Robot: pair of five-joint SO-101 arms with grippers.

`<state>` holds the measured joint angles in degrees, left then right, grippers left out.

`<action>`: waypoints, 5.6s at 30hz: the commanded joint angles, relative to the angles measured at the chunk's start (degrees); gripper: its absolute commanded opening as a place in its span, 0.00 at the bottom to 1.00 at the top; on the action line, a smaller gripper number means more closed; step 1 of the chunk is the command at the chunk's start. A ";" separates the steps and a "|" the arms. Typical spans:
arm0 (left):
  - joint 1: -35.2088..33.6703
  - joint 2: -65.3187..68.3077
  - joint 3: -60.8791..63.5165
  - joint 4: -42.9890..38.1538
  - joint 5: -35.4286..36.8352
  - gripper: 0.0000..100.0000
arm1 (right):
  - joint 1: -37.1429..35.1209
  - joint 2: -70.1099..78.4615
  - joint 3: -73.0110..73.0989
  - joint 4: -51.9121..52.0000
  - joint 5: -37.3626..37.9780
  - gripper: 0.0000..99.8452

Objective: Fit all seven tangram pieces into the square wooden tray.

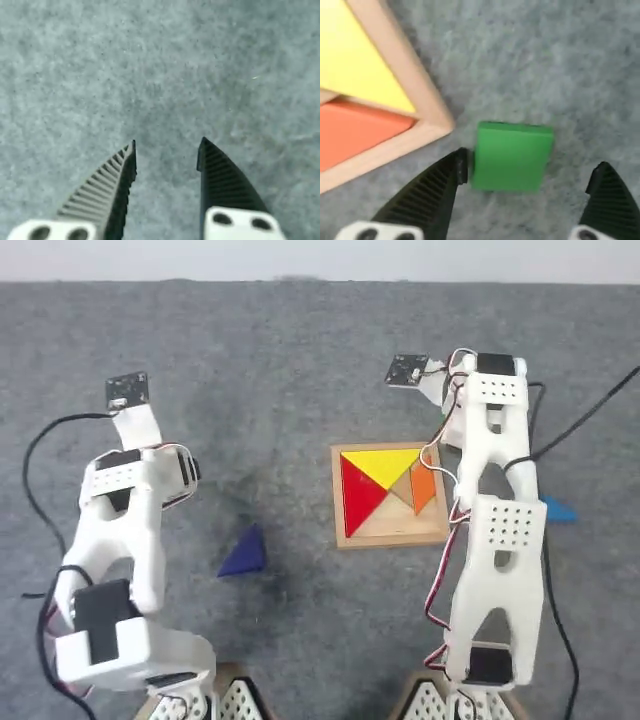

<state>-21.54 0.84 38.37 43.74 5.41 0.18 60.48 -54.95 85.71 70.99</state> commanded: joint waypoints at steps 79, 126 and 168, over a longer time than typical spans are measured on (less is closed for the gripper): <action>0.00 -0.09 -1.45 -1.41 -0.70 0.20 | -24.13 -61.67 87.56 -28.70 -45.80 0.18; 0.00 0.09 -1.27 -1.41 -0.70 0.20 | -15.87 -92.18 116.57 -43.30 -50.90 0.12; 0.09 0.09 -1.27 -1.41 -0.70 0.20 | -13.67 -90.68 112.09 -46.11 -55.74 0.12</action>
<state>-21.54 1.36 38.37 43.65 5.41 -13.98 -26.46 57.05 40.53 16.04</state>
